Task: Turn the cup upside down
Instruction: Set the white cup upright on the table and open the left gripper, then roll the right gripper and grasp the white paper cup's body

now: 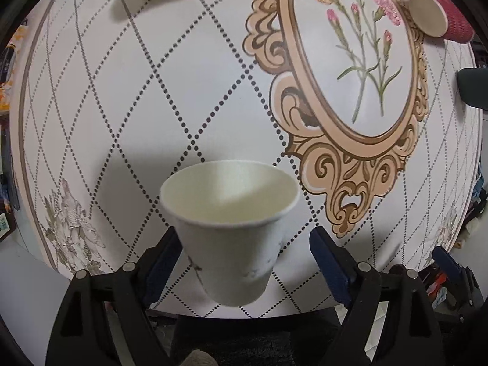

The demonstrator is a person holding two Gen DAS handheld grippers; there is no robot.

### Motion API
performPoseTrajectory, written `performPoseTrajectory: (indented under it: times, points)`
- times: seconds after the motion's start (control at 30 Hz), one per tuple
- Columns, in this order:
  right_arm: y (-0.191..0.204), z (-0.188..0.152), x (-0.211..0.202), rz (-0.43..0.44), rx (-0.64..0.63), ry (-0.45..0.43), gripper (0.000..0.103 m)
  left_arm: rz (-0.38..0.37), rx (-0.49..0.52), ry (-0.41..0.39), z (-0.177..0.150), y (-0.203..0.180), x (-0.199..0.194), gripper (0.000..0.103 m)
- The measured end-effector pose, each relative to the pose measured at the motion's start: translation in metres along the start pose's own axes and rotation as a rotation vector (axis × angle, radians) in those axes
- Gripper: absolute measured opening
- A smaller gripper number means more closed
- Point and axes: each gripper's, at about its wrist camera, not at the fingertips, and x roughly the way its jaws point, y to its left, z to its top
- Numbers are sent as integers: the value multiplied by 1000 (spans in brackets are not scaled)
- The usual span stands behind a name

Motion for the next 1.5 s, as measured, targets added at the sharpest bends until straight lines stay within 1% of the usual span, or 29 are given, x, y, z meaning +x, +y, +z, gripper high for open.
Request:
performPoseTrajectory:
  times: [0.1, 0.2, 0.33, 0.4, 0.57, 0.63, 0.77, 0.93, 1.1, 1.23, 1.3, 1.33, 1.37, 1.43, 1.5]
  points:
    - [-3, -2, -4, 4, 3, -6, 102, 1, -1, -40, -7, -2, -16, 85]
    - [-5, -4, -14, 6, -2, -22, 102, 24, -1, -97, -19, -1, -36, 85]
    - [-4, -11, -34, 10, -8, -71, 102, 76, 9, -187, -42, 4, -62, 85]
    - [-2, -15, -46, 16, -15, -93, 102, 93, 8, -222, -54, 11, -73, 85]
    - [9, -30, -77, 31, -36, -155, 102, 97, -24, -282, -84, 39, -90, 85]
    - [20, -39, -87, 44, -48, -177, 102, 99, -36, -300, -93, 51, -94, 85]
    - [43, -53, -101, 59, -72, -207, 102, 90, -67, -322, -110, 72, -99, 85]
    - [73, -68, -108, 76, -100, -226, 102, 90, -110, -342, -134, 100, -103, 85]
    - [101, -79, -109, 81, -153, -227, 102, 100, -149, -361, -150, 122, -102, 85]
    - [123, -84, -106, 85, -213, -208, 102, 70, -216, -347, -159, 138, -96, 85]
    - [129, -83, -106, 79, -238, -208, 102, 75, -234, -348, -159, 142, -93, 85]
    - [133, -80, -107, 84, -256, -207, 102, 86, -247, -348, -159, 144, -92, 94]
    - [136, -77, -107, 93, -273, -203, 102, 88, -262, -348, -159, 147, -90, 98]
    - [144, -69, -106, 100, -333, -183, 102, 85, -300, -343, -158, 152, -86, 99]
    - [150, -62, -107, 89, -395, -182, 102, 76, -337, -338, -158, 156, -84, 99]
